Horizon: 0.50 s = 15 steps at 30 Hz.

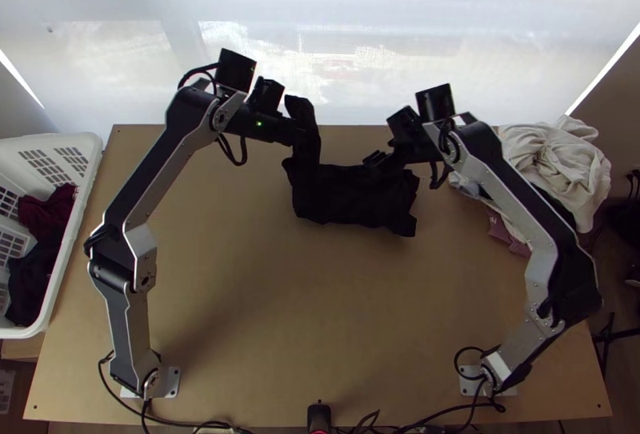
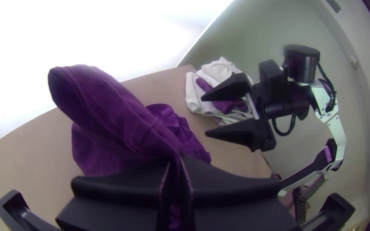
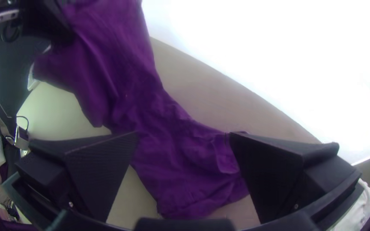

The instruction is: Fold the t-shirt

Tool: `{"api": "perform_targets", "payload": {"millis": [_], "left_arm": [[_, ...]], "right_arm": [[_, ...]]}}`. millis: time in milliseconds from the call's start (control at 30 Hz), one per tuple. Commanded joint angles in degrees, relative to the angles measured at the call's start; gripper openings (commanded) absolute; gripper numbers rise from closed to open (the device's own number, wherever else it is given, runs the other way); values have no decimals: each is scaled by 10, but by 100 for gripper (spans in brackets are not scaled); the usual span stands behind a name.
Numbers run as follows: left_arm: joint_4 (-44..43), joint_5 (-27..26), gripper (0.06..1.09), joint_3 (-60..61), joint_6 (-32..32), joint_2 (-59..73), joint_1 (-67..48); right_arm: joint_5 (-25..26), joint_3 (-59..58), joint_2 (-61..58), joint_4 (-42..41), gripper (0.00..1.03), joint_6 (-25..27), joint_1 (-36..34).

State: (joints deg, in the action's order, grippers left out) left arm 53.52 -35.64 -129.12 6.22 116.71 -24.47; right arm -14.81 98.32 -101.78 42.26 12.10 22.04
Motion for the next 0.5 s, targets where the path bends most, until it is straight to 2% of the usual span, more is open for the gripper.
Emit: {"api": "perform_targets", "payload": {"millis": [0,200,467], "left_arm": [[-64,-2,9,4,18,8,-46],[-130,4,9,14,34,26,-88],[-182,36,9,15,30,70,-129]], "right_arm": [[1,-57,116,25,98,-1,-61],[8,-125,173,32,98,-1,-82],[18,-152,197,40,98,6,-92]]}}
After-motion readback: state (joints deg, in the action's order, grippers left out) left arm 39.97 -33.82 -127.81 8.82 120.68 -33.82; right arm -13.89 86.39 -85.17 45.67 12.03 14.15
